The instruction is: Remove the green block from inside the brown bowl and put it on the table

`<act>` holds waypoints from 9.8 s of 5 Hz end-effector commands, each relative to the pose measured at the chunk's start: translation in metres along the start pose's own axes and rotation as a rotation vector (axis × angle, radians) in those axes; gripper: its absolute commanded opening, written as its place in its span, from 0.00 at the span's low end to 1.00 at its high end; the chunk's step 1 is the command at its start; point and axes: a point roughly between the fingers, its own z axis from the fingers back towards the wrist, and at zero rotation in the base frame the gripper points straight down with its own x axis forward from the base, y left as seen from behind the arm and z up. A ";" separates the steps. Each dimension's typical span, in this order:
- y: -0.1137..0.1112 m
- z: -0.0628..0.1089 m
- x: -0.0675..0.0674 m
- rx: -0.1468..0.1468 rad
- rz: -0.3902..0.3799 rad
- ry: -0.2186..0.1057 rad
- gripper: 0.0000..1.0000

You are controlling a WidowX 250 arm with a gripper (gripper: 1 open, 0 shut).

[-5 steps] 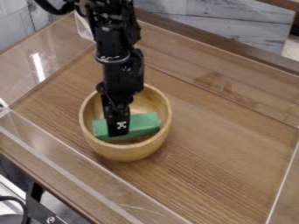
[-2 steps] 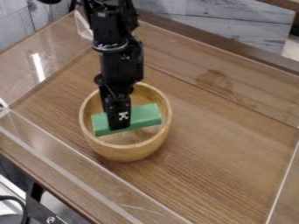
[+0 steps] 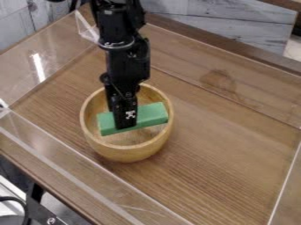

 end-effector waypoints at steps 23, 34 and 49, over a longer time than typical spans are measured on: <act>-0.022 -0.012 0.029 0.041 -0.120 -0.055 0.00; -0.018 0.009 0.006 0.023 -0.077 -0.120 0.00; 0.020 0.036 0.019 0.181 -0.242 -0.102 0.00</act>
